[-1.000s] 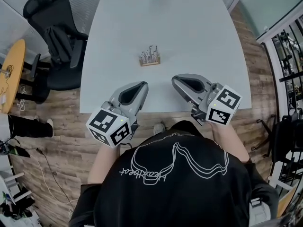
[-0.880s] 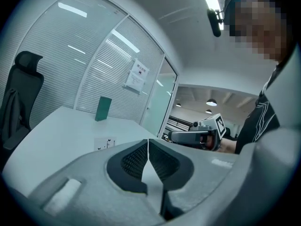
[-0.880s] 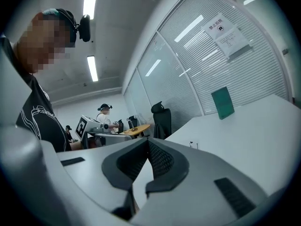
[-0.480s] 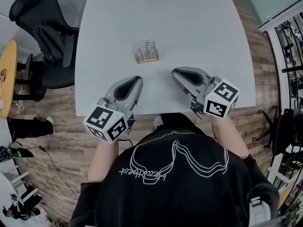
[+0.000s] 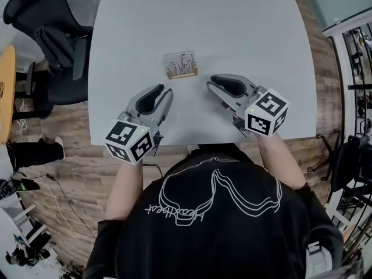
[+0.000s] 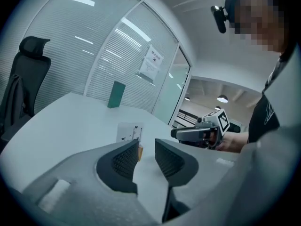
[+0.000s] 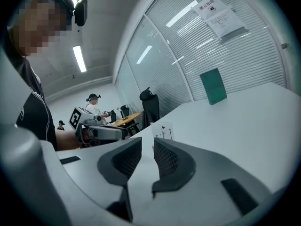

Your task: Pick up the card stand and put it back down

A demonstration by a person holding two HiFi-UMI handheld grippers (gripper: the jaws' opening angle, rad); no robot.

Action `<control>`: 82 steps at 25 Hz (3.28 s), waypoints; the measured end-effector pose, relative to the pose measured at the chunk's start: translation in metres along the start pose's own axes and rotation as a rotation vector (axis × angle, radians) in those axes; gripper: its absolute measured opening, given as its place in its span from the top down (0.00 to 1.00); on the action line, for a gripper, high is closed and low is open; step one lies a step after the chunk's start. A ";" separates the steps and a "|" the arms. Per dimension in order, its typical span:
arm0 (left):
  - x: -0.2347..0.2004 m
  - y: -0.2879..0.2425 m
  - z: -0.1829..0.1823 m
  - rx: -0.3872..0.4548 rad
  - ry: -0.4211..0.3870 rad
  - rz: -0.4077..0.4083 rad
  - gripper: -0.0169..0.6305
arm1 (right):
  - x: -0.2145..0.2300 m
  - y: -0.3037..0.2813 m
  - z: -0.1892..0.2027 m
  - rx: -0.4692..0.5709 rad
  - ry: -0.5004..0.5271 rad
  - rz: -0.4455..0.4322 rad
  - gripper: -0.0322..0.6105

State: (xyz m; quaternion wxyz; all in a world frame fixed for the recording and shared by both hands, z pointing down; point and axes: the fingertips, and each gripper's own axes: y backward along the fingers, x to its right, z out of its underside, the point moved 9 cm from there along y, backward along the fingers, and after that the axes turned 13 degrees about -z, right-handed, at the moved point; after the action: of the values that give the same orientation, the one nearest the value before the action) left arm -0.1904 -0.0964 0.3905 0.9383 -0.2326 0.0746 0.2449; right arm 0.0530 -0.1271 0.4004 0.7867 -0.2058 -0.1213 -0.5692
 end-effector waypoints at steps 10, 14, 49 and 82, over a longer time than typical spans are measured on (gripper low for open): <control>-0.036 -0.045 0.020 -0.068 -0.007 -0.025 0.74 | 0.043 -0.026 0.012 -0.124 0.033 0.031 0.71; -0.042 -0.062 0.028 -0.104 -0.040 -0.028 0.71 | 0.057 -0.036 0.020 -0.173 0.045 0.041 0.67; -0.062 -0.107 0.057 -0.216 0.019 -0.091 0.78 | 0.089 -0.084 0.043 -0.337 0.129 0.125 0.76; -0.041 -0.068 0.024 -0.177 -0.012 -0.108 0.79 | 0.045 -0.070 0.015 -0.239 0.150 0.177 0.78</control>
State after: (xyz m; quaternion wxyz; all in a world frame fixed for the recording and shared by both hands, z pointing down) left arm -0.1914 -0.1549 0.4492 0.9263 -0.3168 0.0344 0.2009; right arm 0.0015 -0.1769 0.4453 0.8105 -0.2648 0.0251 -0.5218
